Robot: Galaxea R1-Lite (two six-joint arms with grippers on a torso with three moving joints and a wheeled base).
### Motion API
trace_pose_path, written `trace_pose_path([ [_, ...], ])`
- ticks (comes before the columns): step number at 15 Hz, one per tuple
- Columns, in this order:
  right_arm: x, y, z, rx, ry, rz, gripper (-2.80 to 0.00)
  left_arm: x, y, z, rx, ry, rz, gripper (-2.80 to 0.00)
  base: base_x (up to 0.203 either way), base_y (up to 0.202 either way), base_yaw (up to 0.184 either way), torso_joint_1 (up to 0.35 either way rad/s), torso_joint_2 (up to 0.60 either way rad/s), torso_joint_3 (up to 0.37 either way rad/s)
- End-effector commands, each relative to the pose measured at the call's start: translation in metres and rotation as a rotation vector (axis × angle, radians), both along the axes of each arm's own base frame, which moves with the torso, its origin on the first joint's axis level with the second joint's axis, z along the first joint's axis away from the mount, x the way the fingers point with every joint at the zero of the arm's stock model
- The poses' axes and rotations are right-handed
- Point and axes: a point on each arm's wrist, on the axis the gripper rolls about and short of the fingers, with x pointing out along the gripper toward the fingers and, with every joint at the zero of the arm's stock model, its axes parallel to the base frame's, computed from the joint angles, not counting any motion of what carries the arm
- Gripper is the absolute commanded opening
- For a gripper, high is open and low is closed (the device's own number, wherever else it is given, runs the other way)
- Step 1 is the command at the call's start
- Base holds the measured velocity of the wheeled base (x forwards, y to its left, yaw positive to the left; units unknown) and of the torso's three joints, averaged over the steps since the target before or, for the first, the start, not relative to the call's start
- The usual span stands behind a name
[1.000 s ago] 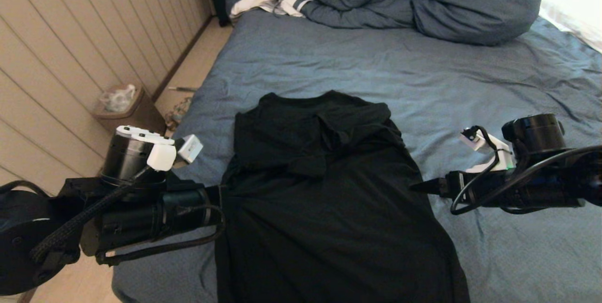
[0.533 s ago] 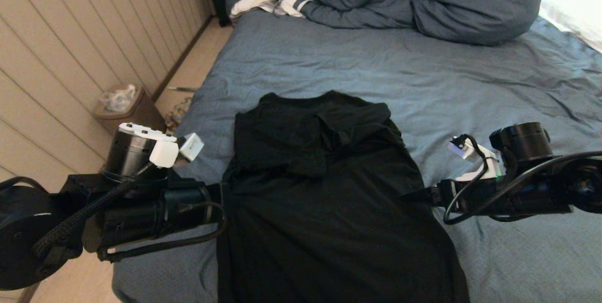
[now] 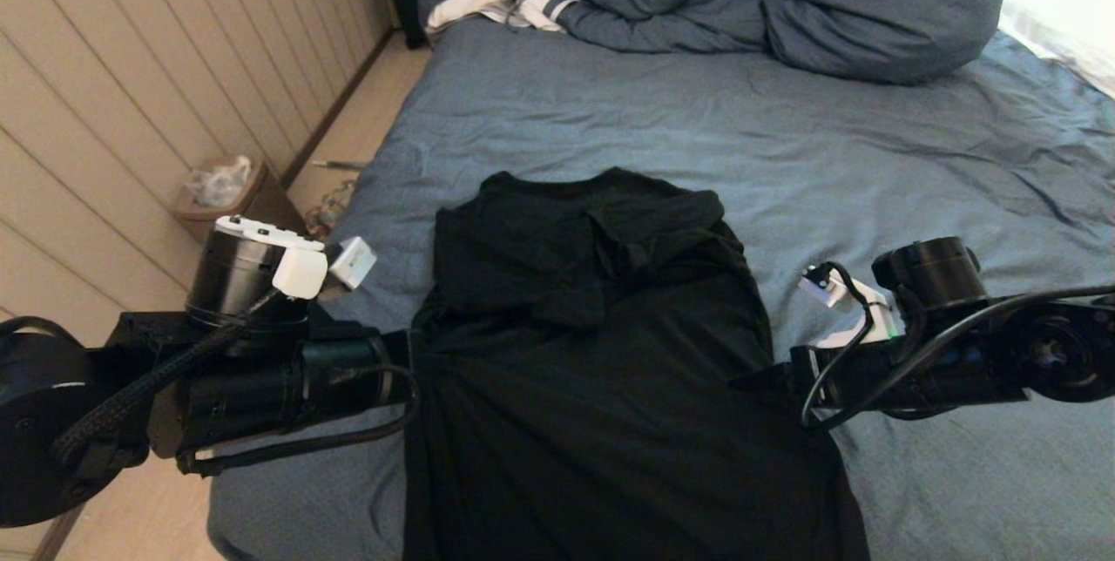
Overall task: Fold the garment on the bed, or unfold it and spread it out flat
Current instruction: Fold the black T-shirt
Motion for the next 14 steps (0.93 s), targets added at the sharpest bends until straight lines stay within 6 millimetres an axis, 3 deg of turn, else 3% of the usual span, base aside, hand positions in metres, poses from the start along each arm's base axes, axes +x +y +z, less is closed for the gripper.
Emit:
trace_pose_path([
  [1,-0.004,-0.001,-0.002,-0.001,0.006,0.005,-2.80,0.000,0.000,0.001,-0.005,-0.002,0.002,-2.80,0.000,0.000,0.000,0.000,0.00,0.000],
  [8,-0.022,-0.020,0.003,0.003,-0.007,-0.051,-2.80,-0.003,0.002,-0.001,-0.010,0.007,0.007,-2.80,0.000,0.000,0.000,0.000,0.00,0.000],
  [14,-0.033,-0.021,0.022,0.014,-0.072,-0.056,-2.80,-0.013,0.008,0.012,-0.023,-0.003,0.011,-2.80,0.000,0.000,0.000,0.000,0.00,0.000],
])
